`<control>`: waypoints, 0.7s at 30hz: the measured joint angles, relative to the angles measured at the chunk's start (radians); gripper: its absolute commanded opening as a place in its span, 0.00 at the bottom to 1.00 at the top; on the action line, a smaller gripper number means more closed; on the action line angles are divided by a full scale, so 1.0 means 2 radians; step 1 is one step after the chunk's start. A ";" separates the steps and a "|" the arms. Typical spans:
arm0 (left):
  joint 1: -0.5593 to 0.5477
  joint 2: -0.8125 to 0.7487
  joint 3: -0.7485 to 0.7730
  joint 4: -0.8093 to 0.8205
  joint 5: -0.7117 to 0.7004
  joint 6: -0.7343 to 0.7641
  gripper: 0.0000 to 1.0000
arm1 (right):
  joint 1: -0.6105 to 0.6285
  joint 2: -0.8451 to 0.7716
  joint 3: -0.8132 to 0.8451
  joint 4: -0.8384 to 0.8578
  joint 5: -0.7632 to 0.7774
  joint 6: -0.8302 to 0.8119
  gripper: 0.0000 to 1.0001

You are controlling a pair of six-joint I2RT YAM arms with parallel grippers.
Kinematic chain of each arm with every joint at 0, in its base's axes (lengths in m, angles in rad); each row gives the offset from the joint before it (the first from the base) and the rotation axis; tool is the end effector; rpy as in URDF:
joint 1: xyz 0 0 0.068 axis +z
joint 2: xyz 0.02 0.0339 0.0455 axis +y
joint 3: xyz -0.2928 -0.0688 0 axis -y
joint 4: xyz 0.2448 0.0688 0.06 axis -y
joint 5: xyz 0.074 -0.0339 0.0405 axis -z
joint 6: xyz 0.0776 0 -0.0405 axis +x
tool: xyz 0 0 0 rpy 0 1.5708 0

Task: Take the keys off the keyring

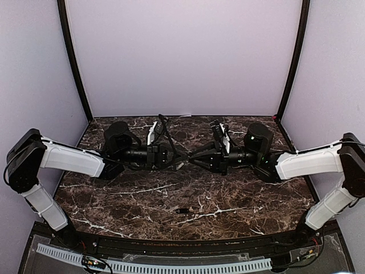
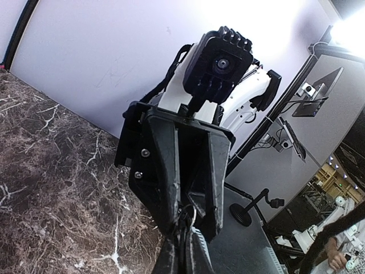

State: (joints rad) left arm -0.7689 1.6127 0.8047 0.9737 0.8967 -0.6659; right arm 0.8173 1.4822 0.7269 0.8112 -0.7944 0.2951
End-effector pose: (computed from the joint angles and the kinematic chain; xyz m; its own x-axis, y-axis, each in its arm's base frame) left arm 0.2206 -0.2978 0.2907 -0.5170 -0.0363 -0.8552 0.8500 -0.1394 -0.5080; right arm 0.1934 0.2870 0.2882 -0.2538 0.0273 -0.9669 -0.9664 -0.0502 0.2522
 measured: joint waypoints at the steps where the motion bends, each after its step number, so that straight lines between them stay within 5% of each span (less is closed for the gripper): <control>1: 0.000 -0.001 -0.001 0.000 -0.001 0.000 0.00 | 0.000 0.002 0.000 0.002 0.000 0.001 0.23; 6: 0.000 -0.006 -0.005 0.003 -0.006 0.001 0.00 | 0.002 0.010 0.000 0.002 -0.006 0.005 0.31; 15: 0.000 -0.012 -0.008 0.005 -0.011 0.002 0.00 | 0.003 0.017 0.001 0.001 -0.011 0.009 0.23; 21: 0.000 -0.012 -0.008 0.008 -0.010 0.007 0.00 | 0.003 0.023 0.015 0.000 -0.008 0.011 0.03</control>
State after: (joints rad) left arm -0.7696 1.5887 0.7879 0.9894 0.8776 -0.6514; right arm 0.8230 1.5276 0.7567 0.8120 -0.8101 0.3180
